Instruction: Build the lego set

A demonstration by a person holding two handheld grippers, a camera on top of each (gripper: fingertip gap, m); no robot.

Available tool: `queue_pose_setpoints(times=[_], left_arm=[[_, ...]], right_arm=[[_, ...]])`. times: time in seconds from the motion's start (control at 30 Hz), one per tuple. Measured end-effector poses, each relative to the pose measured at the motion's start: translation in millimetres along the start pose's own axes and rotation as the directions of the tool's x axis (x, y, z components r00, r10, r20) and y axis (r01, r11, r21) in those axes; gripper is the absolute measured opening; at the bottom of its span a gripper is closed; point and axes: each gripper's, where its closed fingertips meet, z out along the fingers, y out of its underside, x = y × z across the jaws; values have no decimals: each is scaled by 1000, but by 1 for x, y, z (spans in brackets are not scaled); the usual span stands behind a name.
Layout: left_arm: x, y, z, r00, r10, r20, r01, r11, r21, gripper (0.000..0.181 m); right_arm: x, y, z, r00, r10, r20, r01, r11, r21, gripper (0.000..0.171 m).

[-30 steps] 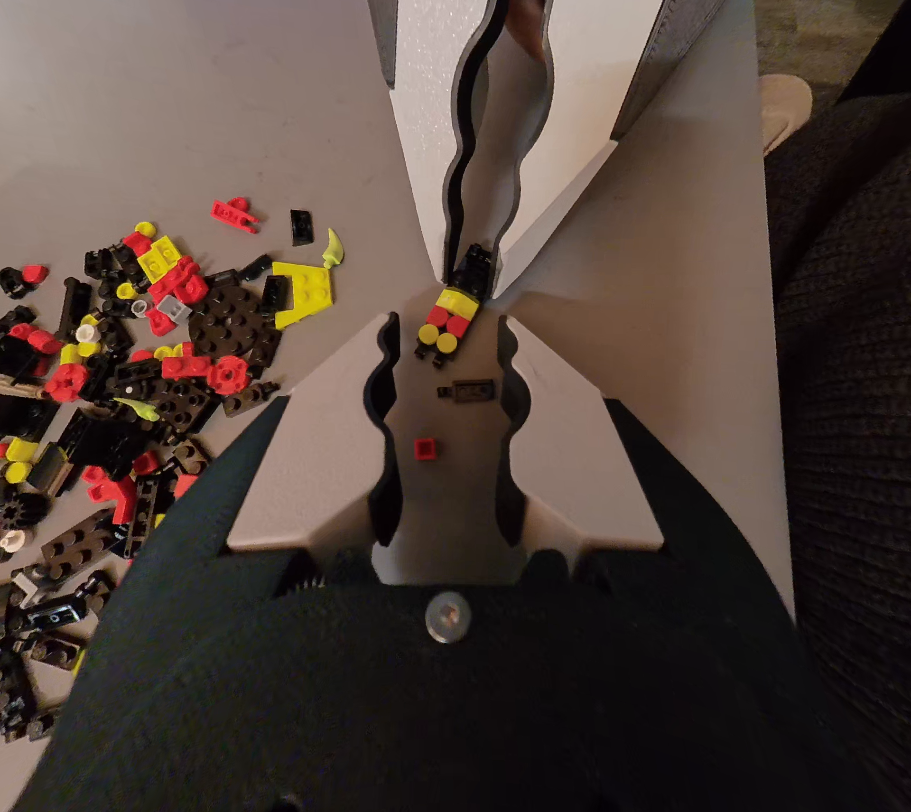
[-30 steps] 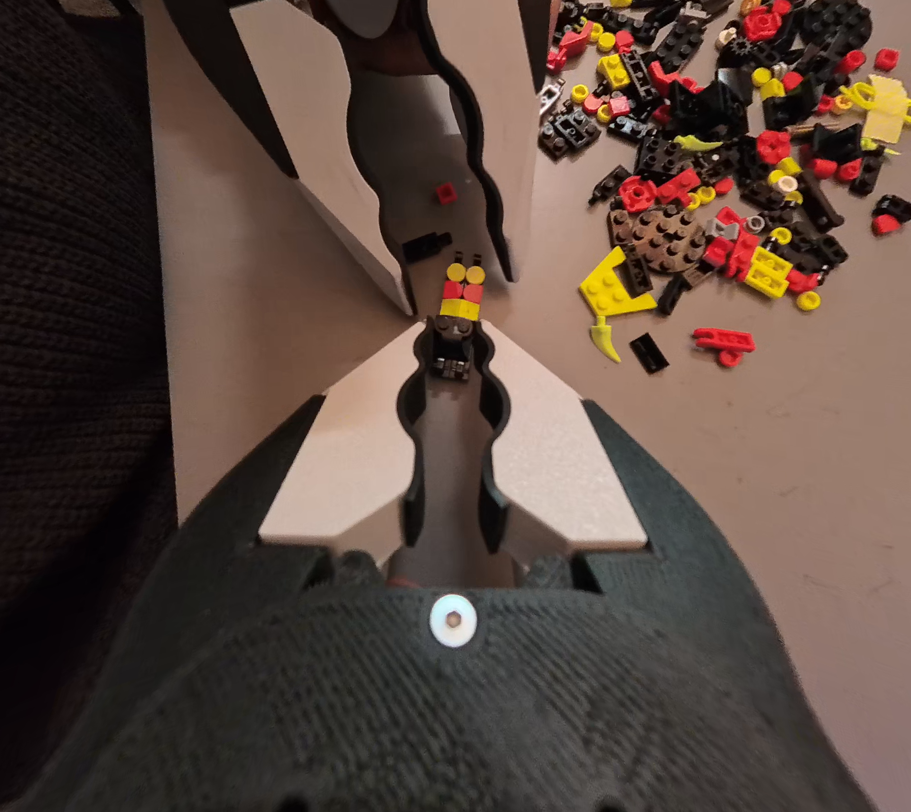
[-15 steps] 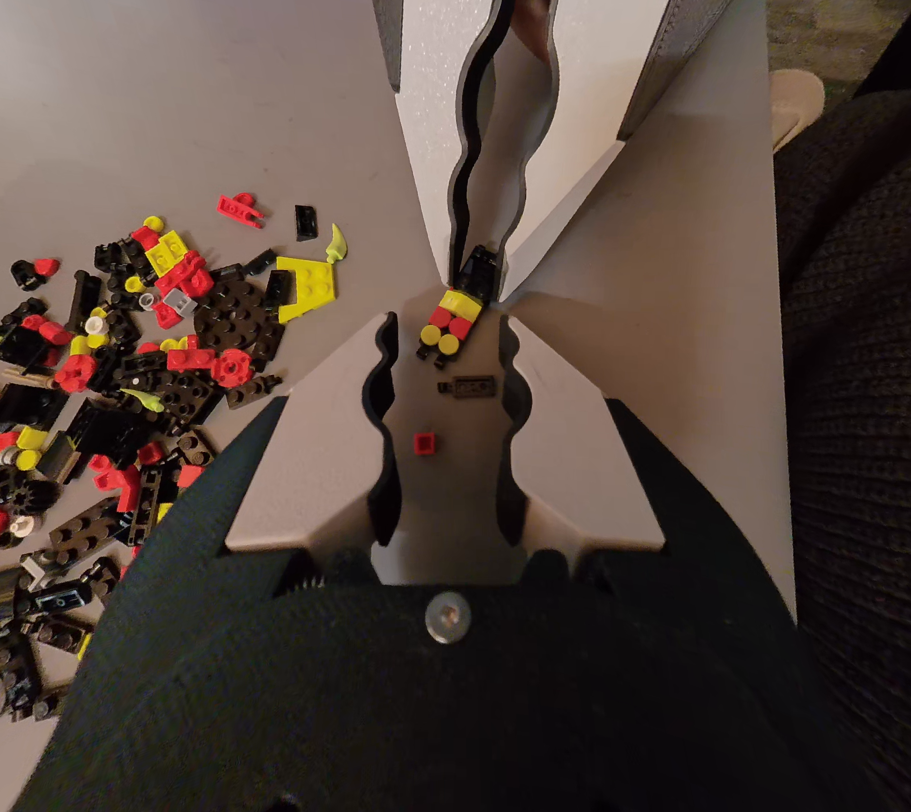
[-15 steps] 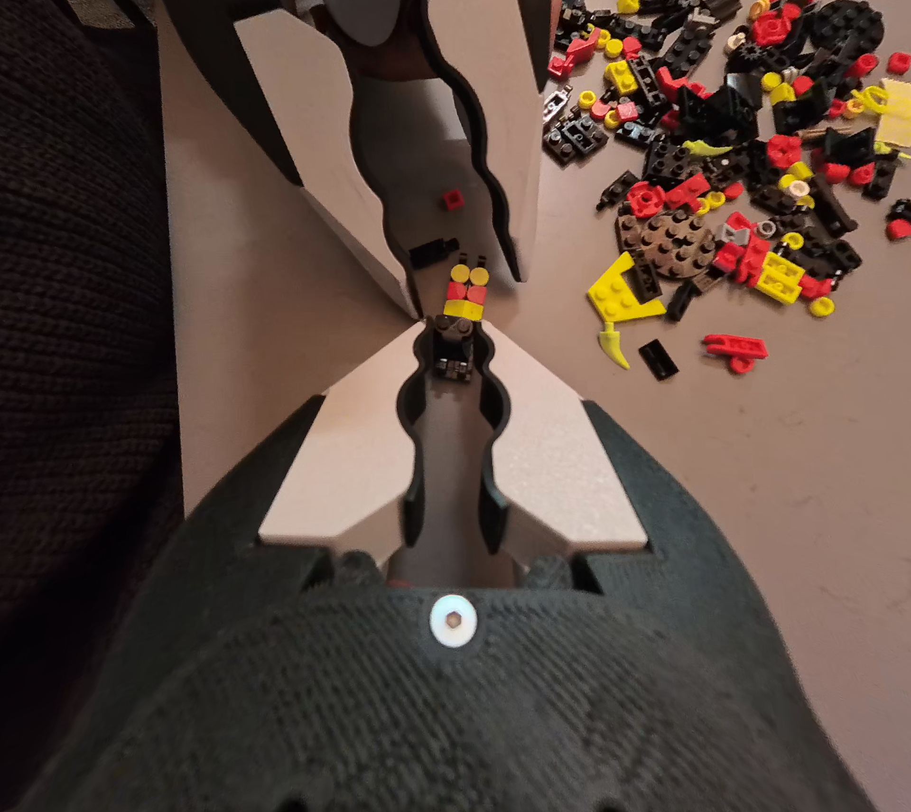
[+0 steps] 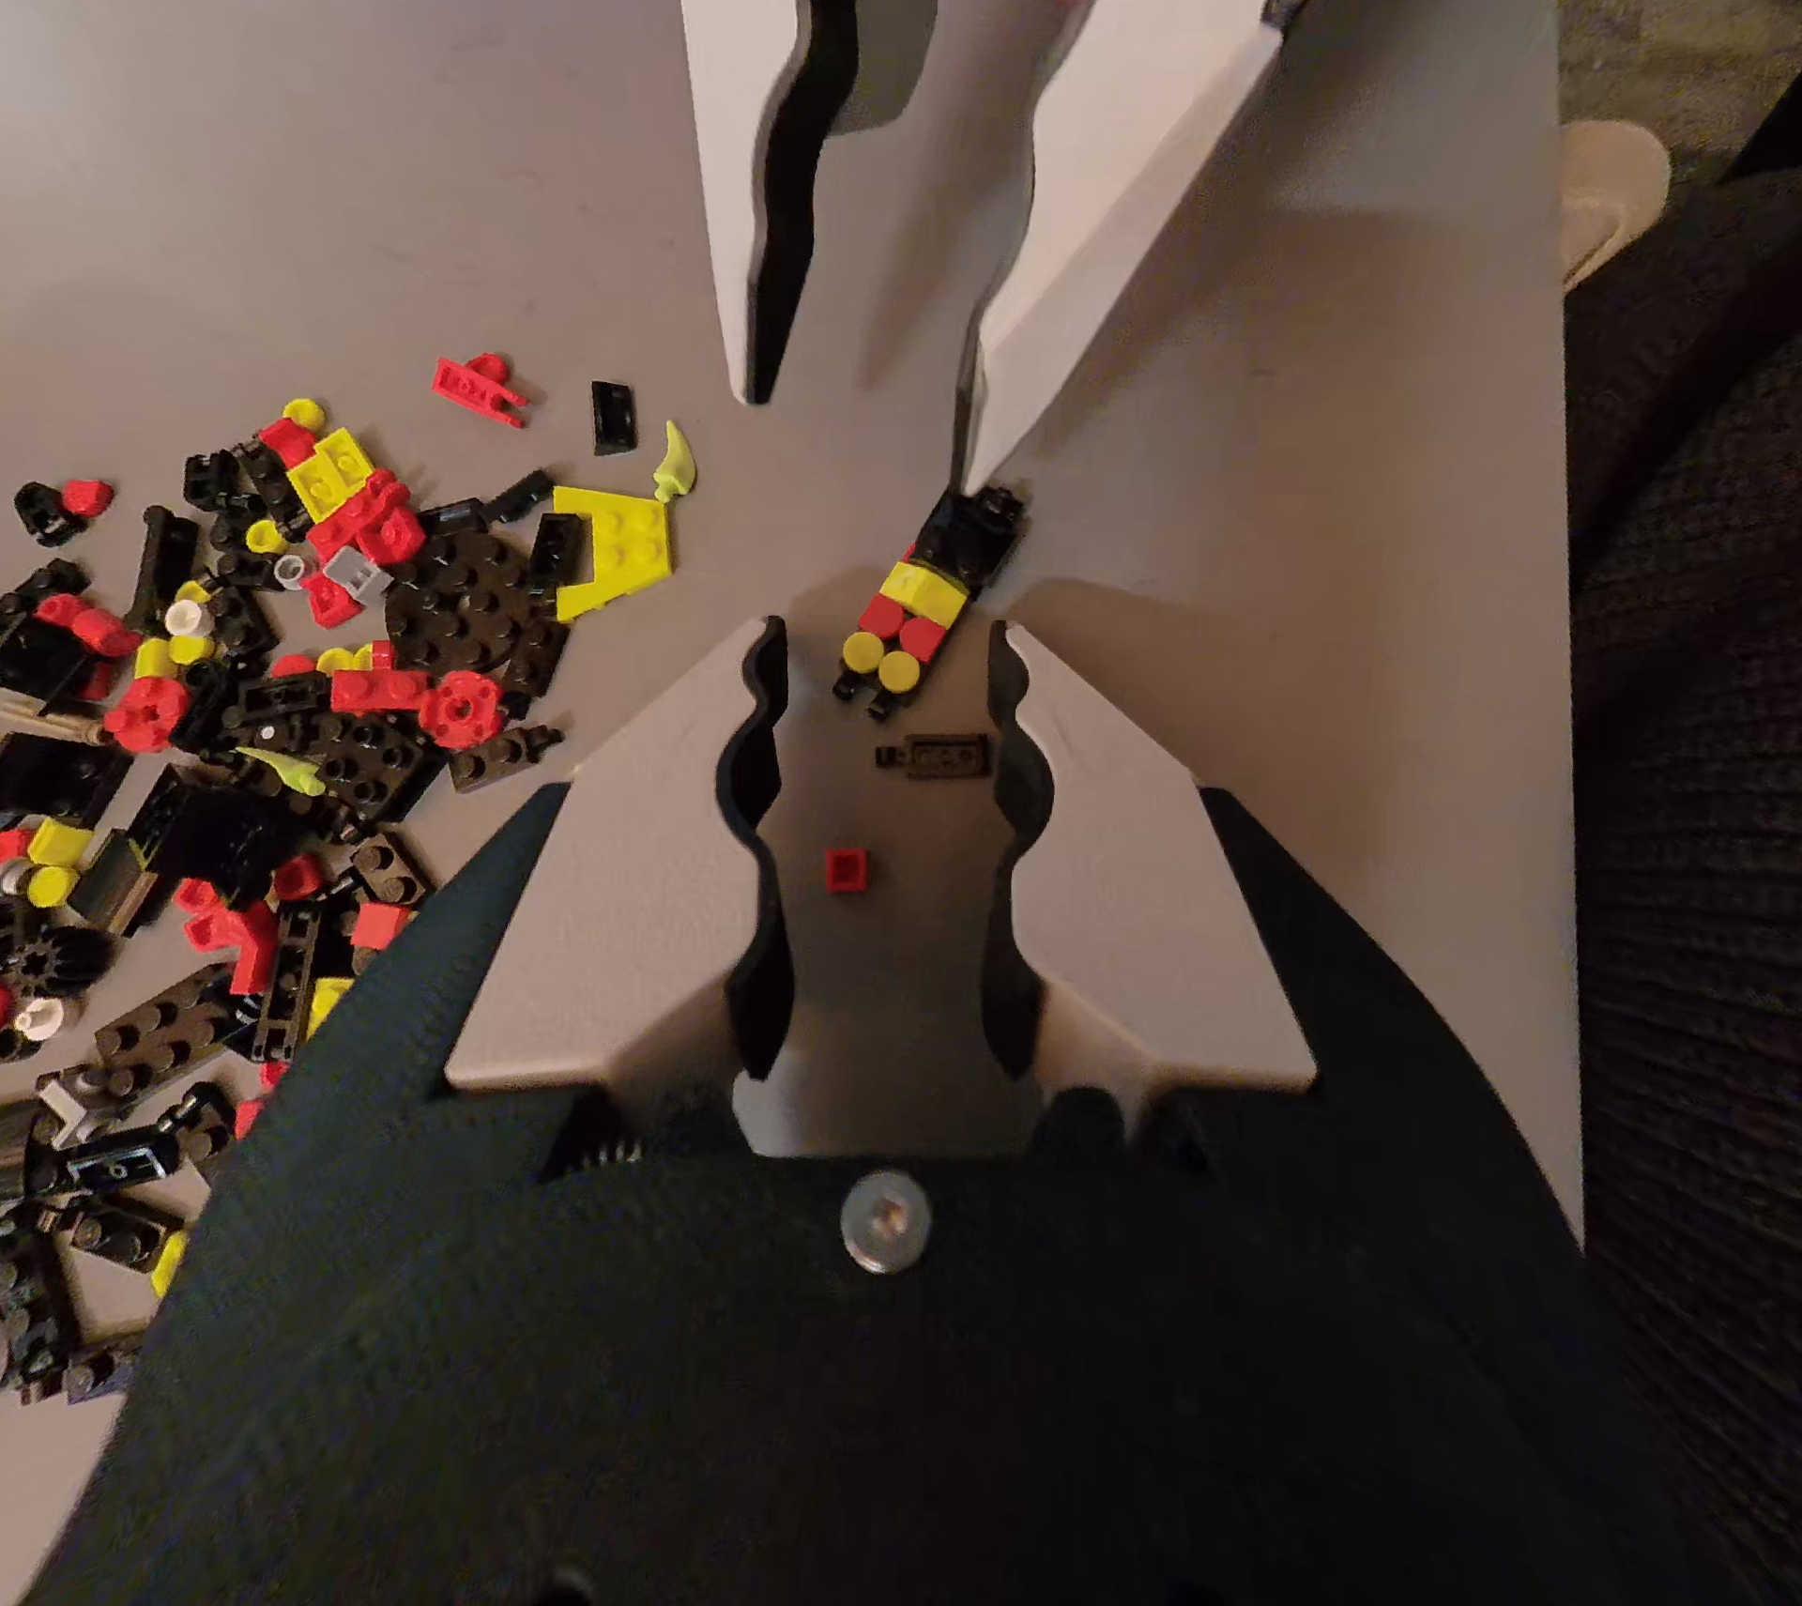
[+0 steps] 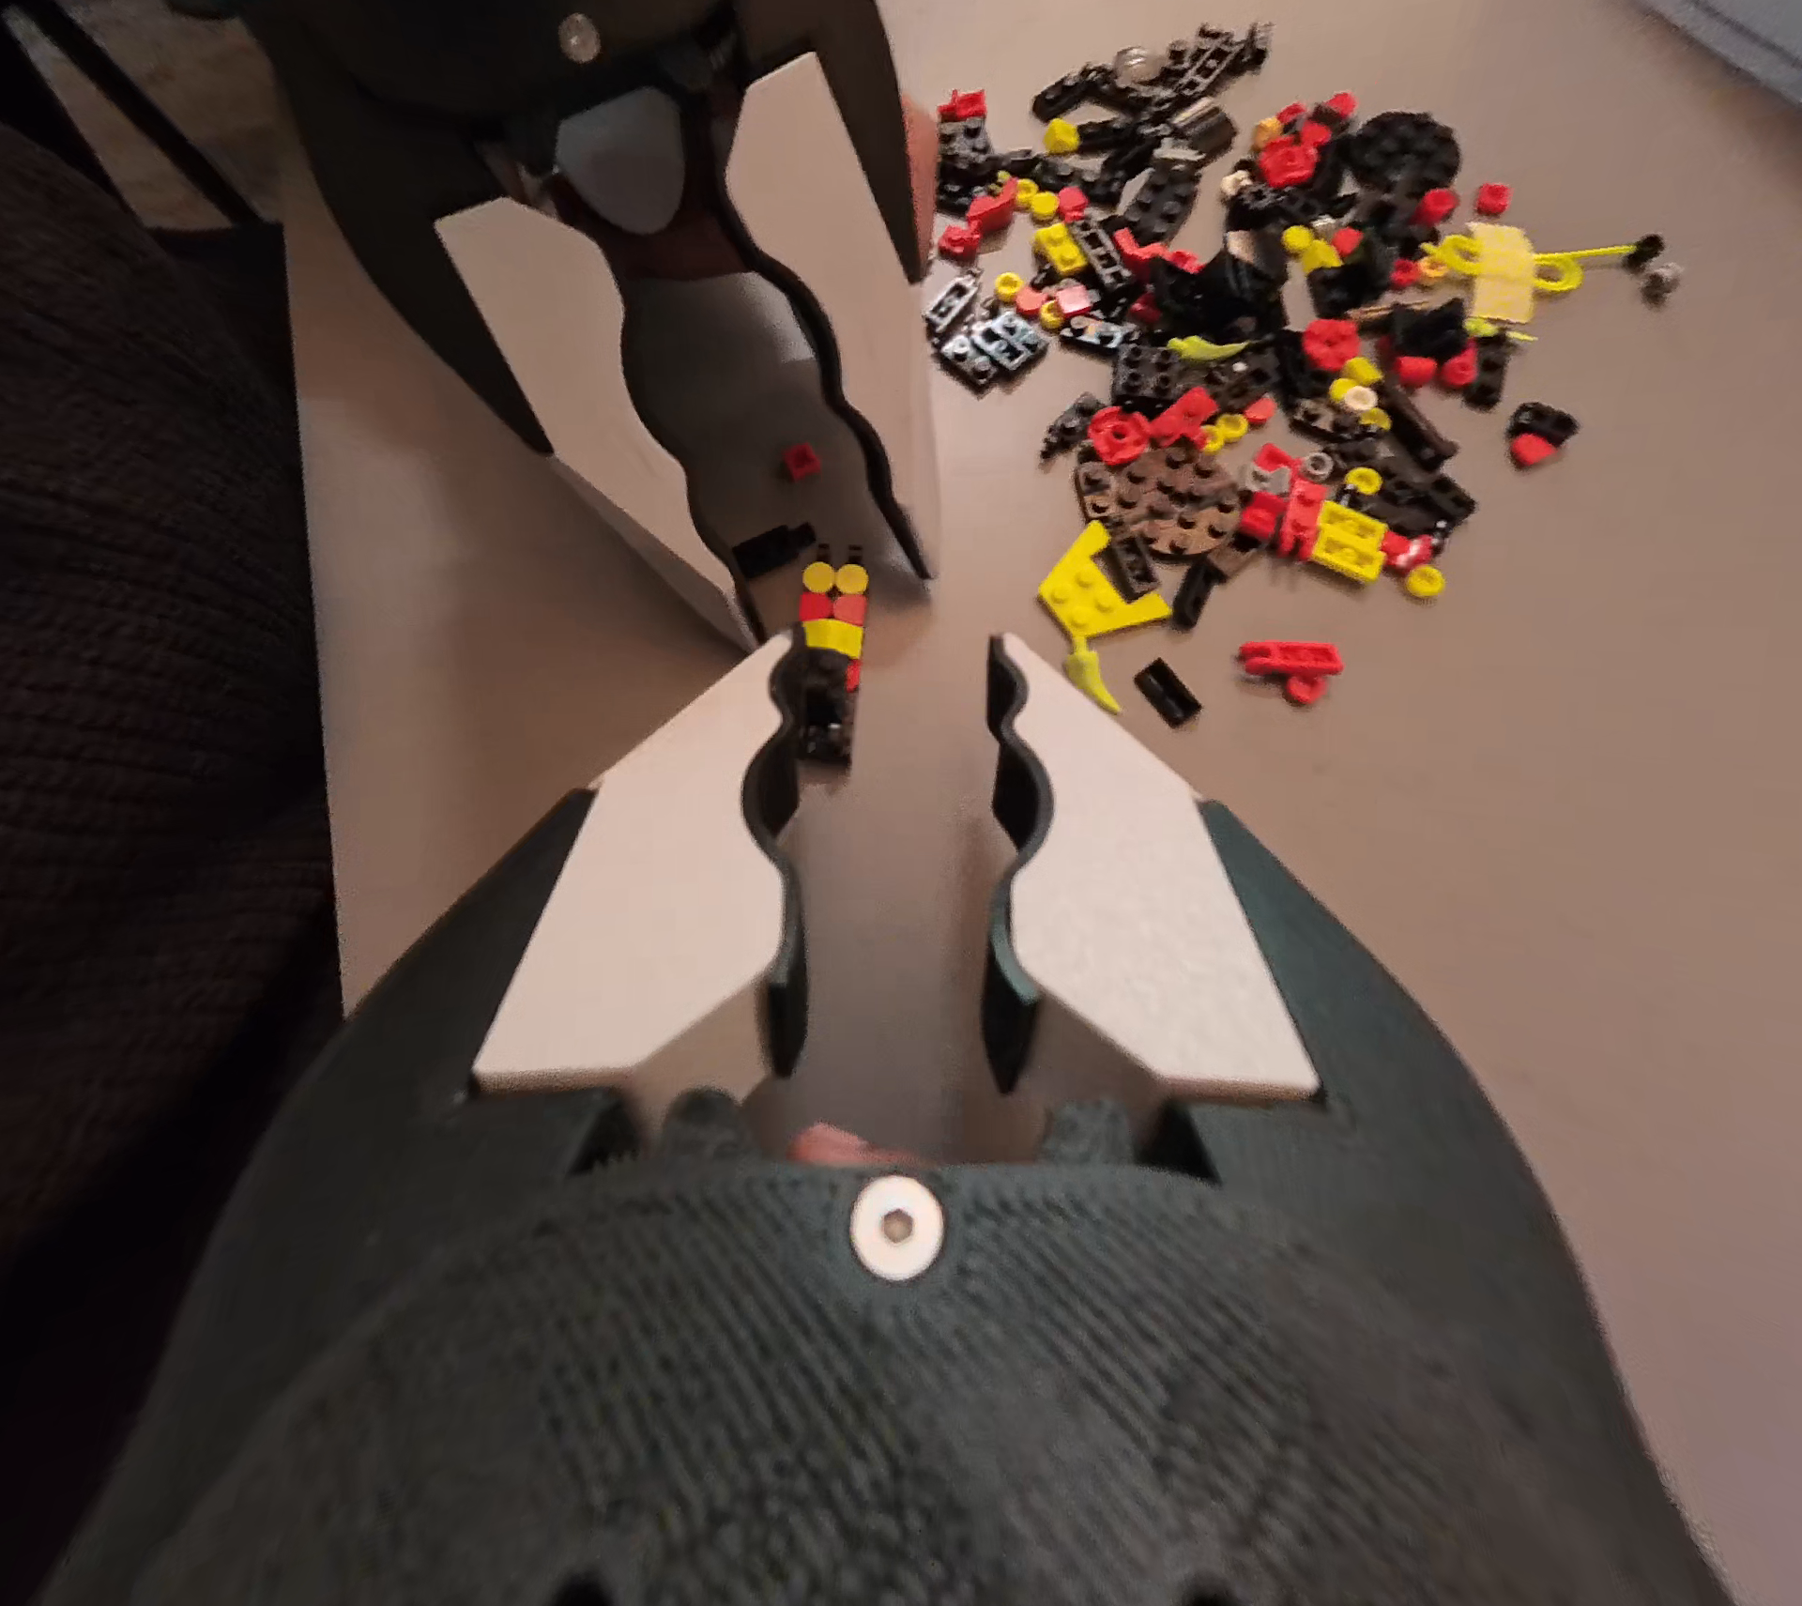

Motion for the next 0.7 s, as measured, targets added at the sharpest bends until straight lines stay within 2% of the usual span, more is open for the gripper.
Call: queue_pose_setpoints(times=[0.17,0.7], left_arm=[[1,0,0,1000,11,4,-11,1000,1,36],[4,4,-5,1000,22,-4,-22,1000,-1,21]], right_arm=[[-3,-5,-6,1000,-1,-5,1,1000,18,28],[-21,16,16,997,-70,9,71,989,-129,26]])
